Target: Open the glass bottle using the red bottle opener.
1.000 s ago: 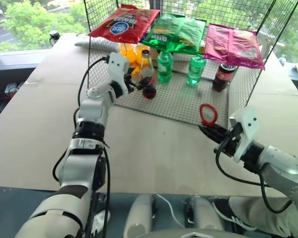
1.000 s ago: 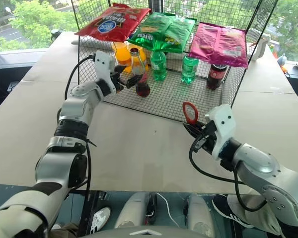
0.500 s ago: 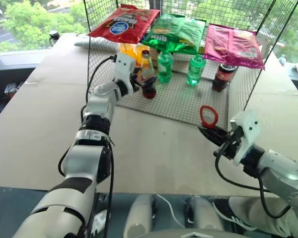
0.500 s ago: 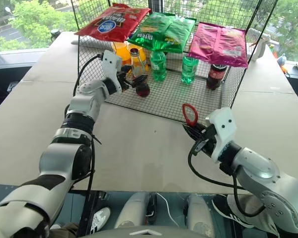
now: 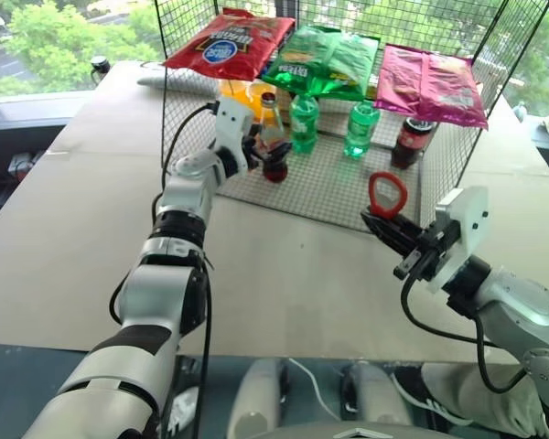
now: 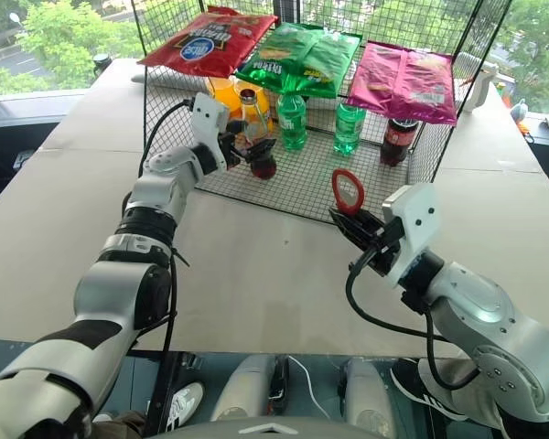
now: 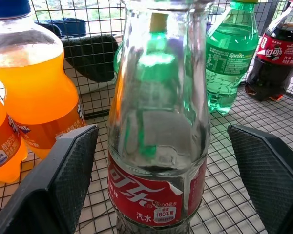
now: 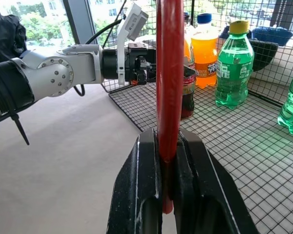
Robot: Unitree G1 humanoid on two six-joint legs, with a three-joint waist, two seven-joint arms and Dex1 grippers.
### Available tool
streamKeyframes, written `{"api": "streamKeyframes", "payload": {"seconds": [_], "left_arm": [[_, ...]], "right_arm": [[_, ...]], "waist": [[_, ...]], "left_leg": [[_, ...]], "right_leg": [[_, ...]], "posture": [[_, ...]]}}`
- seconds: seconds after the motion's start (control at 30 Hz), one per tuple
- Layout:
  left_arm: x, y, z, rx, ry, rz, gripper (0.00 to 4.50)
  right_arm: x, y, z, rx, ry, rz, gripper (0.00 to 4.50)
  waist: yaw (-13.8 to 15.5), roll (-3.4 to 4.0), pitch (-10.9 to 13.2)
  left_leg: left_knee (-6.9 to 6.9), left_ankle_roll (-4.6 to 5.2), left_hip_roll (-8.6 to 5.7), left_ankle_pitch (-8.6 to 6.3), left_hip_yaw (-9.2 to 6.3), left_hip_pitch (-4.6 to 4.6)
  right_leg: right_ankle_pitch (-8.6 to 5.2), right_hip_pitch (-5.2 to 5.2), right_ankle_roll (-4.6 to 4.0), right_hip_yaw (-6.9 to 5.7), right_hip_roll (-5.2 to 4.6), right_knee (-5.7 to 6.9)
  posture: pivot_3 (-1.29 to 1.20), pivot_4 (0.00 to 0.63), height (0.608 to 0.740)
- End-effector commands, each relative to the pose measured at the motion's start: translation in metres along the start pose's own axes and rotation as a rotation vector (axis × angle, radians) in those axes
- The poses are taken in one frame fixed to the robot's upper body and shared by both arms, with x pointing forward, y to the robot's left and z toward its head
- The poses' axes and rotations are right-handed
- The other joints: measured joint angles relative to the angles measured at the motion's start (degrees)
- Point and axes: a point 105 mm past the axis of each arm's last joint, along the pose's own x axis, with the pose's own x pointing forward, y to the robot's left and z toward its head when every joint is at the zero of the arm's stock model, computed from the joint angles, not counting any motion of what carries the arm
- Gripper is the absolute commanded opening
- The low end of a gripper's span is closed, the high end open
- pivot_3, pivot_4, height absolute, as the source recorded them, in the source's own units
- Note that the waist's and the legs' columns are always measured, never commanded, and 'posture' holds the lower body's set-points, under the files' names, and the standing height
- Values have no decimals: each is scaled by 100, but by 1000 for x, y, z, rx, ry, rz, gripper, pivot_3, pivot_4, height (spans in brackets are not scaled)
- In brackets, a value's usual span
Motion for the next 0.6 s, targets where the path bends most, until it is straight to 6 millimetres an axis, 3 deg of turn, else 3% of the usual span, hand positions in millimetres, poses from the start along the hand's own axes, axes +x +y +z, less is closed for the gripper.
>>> {"api": "streamKeyframes", "payload": {"seconds": [0.03, 0.1, 0.2, 0.3, 0.6], "left_arm": [[5, 0, 23, 40, -57, -8, 4370], [6, 0, 23, 39, -56, -7, 4370], [7, 1, 22, 36, -55, -1, 3629], [8, 2, 22, 24, -60, 7, 2259], [3, -5, 29, 12, -103, -57, 2268]], "right_arm": [[1, 7, 18, -43, -73, 22, 0], [1, 7, 18, -44, -74, 23, 0], [2, 7, 19, -44, -73, 22, 0], [2, 6, 19, -44, -71, 17, 0], [-1, 4, 16, -41, -61, 1, 0]], "waist": [[0, 0, 0], [0, 0, 0], [1, 0, 0], [3, 0, 0], [2, 0, 0]], "left_leg": [[0, 0, 0, 0, 0, 0], [2, 0, 0, 0, -1, 0], [2, 1, 0, 0, -1, 0], [3, 1, -1, -1, -1, 0], [6, 2, -1, -1, -1, 0]], "right_leg": [[0, 0, 0, 0, 0, 0], [0, 1, 0, -1, 1, 1], [0, 1, 0, -1, 1, 2], [0, 2, 0, -2, 0, 2], [0, 2, 0, -2, 0, 6]], "posture": [[0, 150, 740], [0, 150, 740], [0, 150, 740], [0, 150, 740], [0, 150, 740]]}}
